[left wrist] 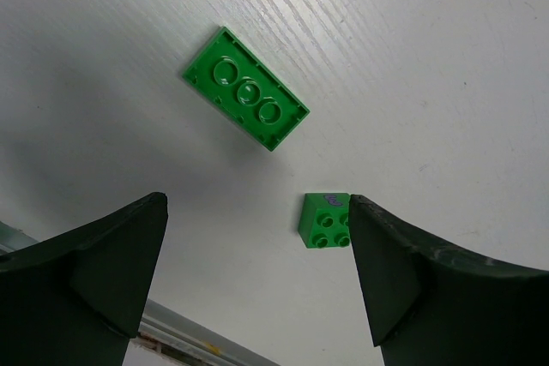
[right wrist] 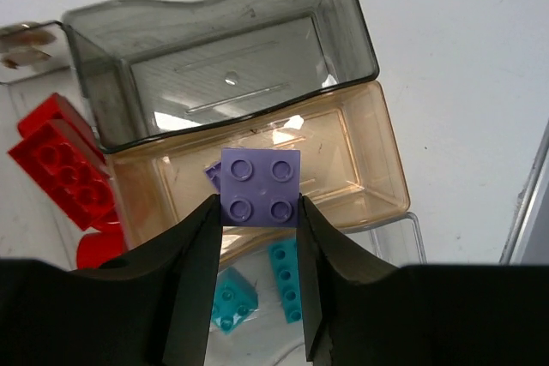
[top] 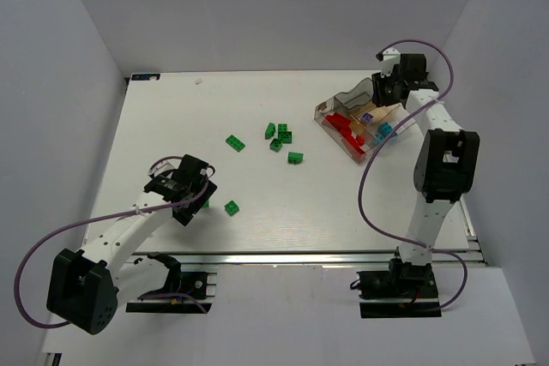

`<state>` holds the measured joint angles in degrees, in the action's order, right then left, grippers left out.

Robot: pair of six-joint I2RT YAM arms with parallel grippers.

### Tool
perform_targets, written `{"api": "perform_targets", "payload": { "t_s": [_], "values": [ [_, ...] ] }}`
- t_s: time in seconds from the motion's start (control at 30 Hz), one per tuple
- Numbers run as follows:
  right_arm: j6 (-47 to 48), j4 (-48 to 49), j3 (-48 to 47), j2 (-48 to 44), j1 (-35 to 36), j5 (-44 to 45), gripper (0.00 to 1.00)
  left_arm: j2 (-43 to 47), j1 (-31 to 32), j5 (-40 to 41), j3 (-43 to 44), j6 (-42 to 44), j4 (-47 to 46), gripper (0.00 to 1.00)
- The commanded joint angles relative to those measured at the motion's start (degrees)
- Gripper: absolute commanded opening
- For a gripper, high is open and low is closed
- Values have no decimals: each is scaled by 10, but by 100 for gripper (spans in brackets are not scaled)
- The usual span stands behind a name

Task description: Sort the legos into containers by color

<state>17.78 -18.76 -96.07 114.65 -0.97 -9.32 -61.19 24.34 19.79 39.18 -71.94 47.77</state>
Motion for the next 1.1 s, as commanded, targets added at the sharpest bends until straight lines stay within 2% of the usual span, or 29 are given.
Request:
{"api": "perform_targets", "payload": {
  "t_s": [0.0, 0.1, 0.2, 0.23, 0.3, 0.33, 0.5, 0.7, 0.9, 1.07],
  "values": [
    [9, -31, -40, 35, -12, -12, 0, 6, 0, 2, 18, 5, -4, 96],
    [13, -42, -55, 57, -12, -12, 5, 5, 0, -1, 17, 5, -2, 96],
    [18, -44, -51, 61, -12, -15, 16, 4, 0, 3, 18, 5, 0, 96],
    [20, -43, -46, 59, -14, -17, 30, 3, 0, 3, 19, 5, 0, 96],
    [25, -42, -41, 56, -14, -25, 42, -2, 0, 6, 21, 1, 2, 97],
    [25, -41, -39, 49, -14, -25, 52, -5, 0, 7, 25, -11, 7, 97],
    [28, -26, -23, 21, -17, -34, 71, -44, -13, -5, 34, -64, 15, 98],
    [17, -1, 9, -40, -20, -59, 78, -104, -40, -41, 37, -163, 25, 96],
    [8, 28, 74, -107, -24, -123, 78, -130, -73, -14, 34, -170, -14, 93],
    [-7, 46, 154, -173, -25, -164, 78, -175, -97, -29, 39, -169, -43, 90]
  ]
}}
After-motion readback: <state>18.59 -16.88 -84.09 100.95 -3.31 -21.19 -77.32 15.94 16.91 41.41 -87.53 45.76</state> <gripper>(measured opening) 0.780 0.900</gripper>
